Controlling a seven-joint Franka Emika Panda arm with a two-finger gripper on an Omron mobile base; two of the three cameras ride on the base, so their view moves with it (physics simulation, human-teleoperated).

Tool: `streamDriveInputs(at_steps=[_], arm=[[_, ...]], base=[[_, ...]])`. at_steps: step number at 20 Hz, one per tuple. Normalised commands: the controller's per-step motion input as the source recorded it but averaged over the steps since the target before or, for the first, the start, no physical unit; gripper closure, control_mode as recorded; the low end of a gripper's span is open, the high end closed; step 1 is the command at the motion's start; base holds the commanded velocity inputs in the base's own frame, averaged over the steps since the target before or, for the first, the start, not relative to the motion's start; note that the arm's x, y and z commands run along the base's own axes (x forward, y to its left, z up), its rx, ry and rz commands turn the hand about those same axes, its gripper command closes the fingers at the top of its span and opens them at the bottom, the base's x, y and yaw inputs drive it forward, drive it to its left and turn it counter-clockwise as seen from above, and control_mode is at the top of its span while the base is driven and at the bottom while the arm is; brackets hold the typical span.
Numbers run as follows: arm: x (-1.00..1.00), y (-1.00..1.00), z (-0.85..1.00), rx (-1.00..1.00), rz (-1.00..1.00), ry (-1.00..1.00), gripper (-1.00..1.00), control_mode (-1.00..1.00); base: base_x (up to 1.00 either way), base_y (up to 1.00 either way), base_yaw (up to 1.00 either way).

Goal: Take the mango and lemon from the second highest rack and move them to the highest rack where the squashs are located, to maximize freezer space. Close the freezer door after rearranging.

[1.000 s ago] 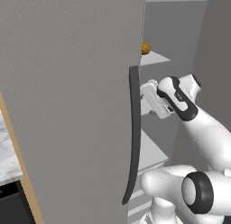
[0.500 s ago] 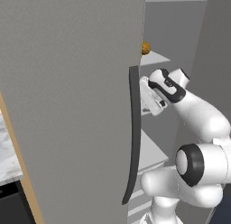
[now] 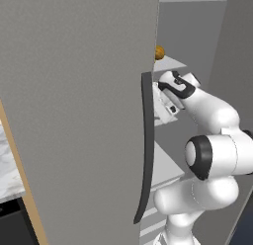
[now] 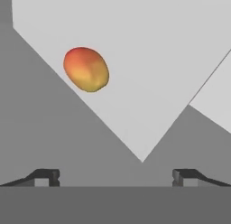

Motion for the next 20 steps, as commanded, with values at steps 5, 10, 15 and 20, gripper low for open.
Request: streamDriveInputs(at_steps=[5, 10, 15, 20], arm=[[0.11, 0.19, -0.26, 0.0, 0.0, 0.0, -1.0, -1.0], [0.13, 0.15, -0.16, 0.0, 0.0, 0.0, -1.0, -1.0], [0.23, 0.11, -0.08, 0.0, 0.0, 0.0, -1.0, -1.0], [0.37, 0.04, -0.01, 0.0, 0.0, 0.02, -1.0, -1.0]], base=[[0.0, 0.0, 0.0], [0.0, 0.0, 0.0], [0.0, 0.0, 0.0], [0.0, 0.0, 0.0]])
